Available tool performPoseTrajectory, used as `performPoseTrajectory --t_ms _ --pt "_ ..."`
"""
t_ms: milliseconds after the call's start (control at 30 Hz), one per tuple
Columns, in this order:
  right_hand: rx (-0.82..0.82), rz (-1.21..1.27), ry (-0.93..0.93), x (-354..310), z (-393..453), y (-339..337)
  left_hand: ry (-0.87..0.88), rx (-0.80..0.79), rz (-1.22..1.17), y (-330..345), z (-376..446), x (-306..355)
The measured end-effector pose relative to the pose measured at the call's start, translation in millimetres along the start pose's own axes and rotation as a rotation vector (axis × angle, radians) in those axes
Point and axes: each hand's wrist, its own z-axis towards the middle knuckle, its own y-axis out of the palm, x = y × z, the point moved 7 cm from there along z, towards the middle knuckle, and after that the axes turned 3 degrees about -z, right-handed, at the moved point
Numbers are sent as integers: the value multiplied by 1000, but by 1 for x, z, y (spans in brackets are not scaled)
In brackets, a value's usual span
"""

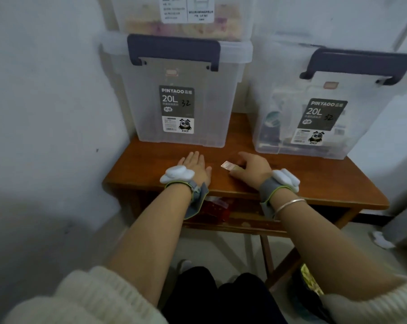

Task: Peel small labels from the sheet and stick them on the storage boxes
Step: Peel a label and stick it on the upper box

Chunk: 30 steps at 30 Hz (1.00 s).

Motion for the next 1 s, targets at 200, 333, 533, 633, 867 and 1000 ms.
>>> performPoseTrajectory --t_ms 200,333,533,633,867,1000 --pt "-72 21 23 -10 8 1 6 6 -4 -5 -4 3" --pt "-14 140 49 -4 7 -1 17 -4 -2 -4 -4 3" --pt "9 460 51 12 6 0 27 -28 -6 -1 -2 1" --pt "13 642 69 19 5 -2 16 -42 -23 -2 1 6" --pt "103 849 69 32 4 -5 142 233 -511 -32 1 51" --pt "114 788 48 33 5 -4 118 274 -707 -21 6 46"
